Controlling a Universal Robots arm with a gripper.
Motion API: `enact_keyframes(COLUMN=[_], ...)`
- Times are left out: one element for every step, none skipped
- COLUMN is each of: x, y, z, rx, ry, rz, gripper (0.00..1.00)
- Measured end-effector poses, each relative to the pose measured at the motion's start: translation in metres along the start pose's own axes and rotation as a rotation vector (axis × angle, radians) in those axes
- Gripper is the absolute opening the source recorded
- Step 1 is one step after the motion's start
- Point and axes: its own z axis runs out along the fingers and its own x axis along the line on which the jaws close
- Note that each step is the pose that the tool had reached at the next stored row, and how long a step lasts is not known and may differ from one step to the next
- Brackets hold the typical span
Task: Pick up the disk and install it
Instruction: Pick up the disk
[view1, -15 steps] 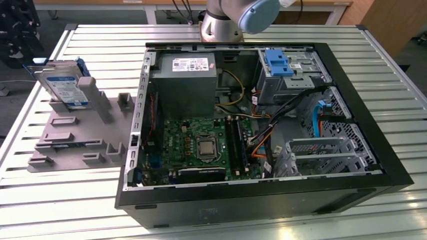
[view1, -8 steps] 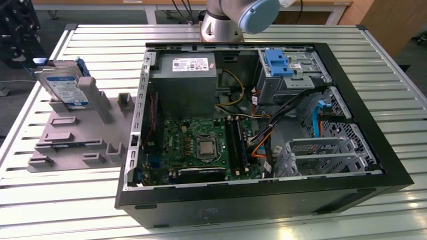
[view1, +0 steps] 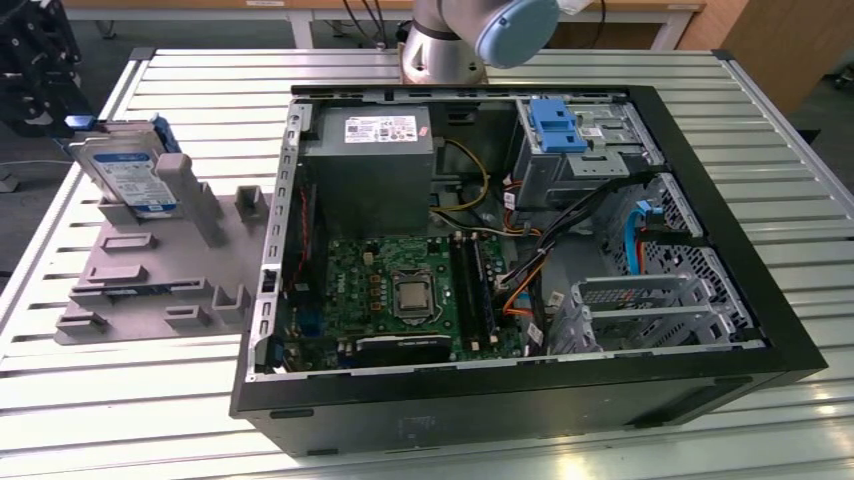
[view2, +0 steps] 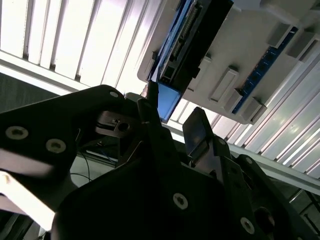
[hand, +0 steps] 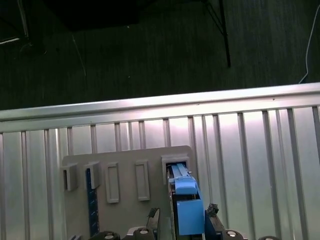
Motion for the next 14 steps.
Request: enact_keyframes(x=[-0.0004,-0.0008,-0.0013,-0.0018,-0.0022,-0.0022,-0.0022,-0.0022,-0.0022,-0.0023,-0.0024,-0.0025,-0.0026,-0.0026], y=[0.0004,0.0007,0.0009,0.001,0.0011,0.0012,0.0013,0.0014,0.0017,0.002,0.0021,0.0023,0.0026,0.0028], z=[0.0006,0.0011,0.0017,0.0024,0.003,0.0037,0.0044,0.0051,0.0059,0.0069,0.008,0.0092,0.0105,0.012], rx=[-0.0001,-0.0002,-0.0003,-0.0002,-0.0003,-0.0004,-0.0006,-0.0008,-0.0009,-0.0009,-0.001,-0.001,-0.001,-0.001], ry=[0.0,0.0001,0.0001,0.0001,0.0001,0.0,0.0001,0.0001,0.0002,0.0001,0.0002,0.0002,0.0003,0.0009], rz=[-0.001,-0.003,-0.007,-0.011,-0.015,-0.023,-0.034,-0.043,-0.049,-0.052,-0.052,-0.052,-0.052,-0.052], gripper=[0.47,0.47,0.47,0.47,0.47,0.47,0.47,0.47,0.47,0.47,0.47,0.47,0.47,0.47])
